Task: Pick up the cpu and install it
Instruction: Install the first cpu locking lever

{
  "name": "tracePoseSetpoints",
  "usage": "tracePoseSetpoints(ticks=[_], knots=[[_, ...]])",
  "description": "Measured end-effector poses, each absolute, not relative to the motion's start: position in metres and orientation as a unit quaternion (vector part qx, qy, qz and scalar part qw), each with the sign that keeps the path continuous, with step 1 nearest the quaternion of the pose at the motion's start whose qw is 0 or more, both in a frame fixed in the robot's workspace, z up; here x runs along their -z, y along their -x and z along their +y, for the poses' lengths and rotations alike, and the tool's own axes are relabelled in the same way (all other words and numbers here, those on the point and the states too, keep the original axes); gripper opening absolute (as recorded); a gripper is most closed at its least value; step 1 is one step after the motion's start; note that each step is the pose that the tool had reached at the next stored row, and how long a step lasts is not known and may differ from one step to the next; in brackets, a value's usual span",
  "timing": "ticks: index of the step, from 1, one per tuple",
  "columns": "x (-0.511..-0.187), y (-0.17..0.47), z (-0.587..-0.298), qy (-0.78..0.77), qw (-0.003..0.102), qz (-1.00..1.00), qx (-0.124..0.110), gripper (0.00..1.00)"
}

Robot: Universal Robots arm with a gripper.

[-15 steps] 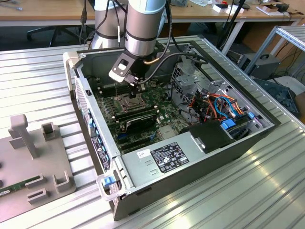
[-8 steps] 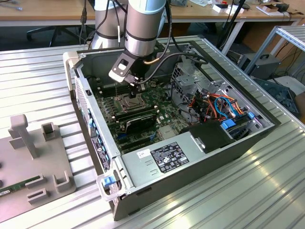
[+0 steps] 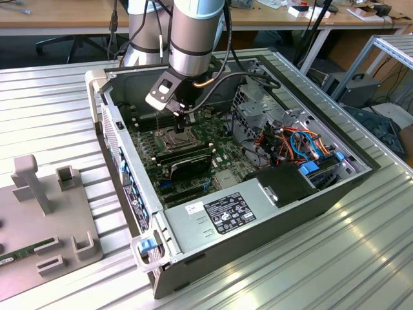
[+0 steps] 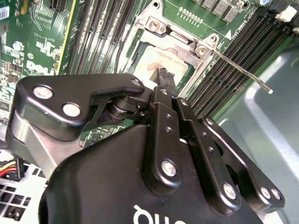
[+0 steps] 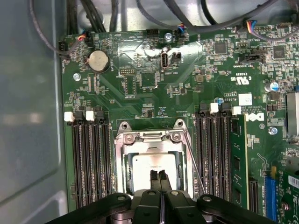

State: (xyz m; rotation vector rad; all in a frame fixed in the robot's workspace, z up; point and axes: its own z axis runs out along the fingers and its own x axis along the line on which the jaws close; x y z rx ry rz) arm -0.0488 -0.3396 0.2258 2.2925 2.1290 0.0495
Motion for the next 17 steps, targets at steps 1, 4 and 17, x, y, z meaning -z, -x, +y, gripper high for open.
tracePoseSetpoints(ticks=[1,4,17], knots=[[-0.2258,0.0488,-0.3396,-0.737,0.006,0.676,-0.016,0.11],[-0.2257,0.0488,-0.3396,-0.75,0.007,0.662,-0.016,0.11],[-0.2257,0.0488,-0.3396,-0.718,0.006,0.696,-0.016,0.11]])
